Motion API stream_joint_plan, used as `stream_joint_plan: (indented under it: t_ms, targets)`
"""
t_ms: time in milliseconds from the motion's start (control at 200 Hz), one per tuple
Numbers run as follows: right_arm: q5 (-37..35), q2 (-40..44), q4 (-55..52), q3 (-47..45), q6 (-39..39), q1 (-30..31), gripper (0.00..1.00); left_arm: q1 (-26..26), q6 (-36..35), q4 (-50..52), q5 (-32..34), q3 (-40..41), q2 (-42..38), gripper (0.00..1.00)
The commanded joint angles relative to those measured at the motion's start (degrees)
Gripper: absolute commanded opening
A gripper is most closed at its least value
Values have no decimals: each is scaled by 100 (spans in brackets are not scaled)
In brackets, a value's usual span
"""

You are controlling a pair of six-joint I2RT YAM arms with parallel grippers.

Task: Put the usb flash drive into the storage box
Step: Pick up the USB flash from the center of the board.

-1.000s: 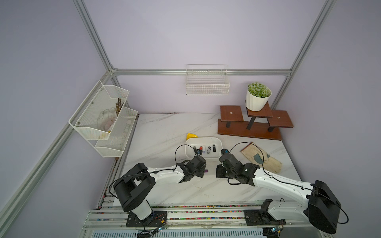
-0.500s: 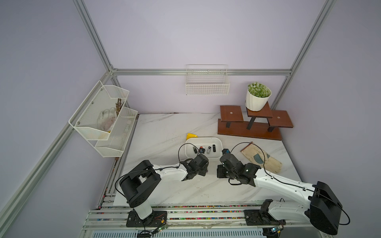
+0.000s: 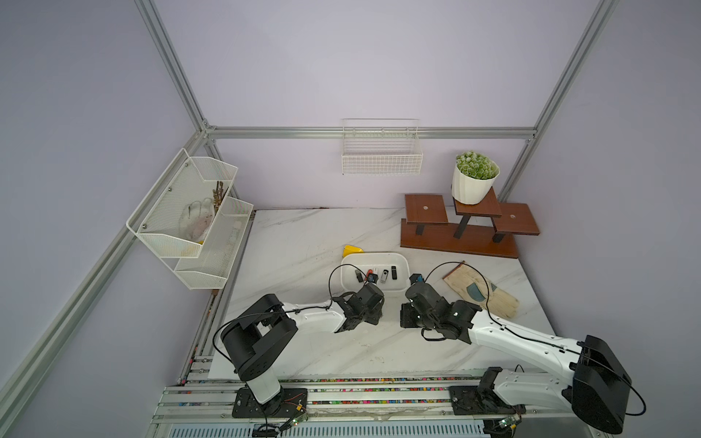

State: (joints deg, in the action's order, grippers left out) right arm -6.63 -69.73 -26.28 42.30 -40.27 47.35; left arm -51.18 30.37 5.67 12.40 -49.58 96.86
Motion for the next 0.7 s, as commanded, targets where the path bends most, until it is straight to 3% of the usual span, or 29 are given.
stream_joint_plan:
  t_ms: [0, 470, 695]
  targets:
    - [-77, 30, -61, 6, -57, 20, 0, -41, -75, 80, 77, 86, -4, 0]
    - [-74, -75, -89, 59, -16, 20, 0, -120, -12, 146, 145, 80, 193, 0]
    - [-70, -57, -28, -9, -51, 20, 0, -223, 198, 334, 112, 233, -99, 0]
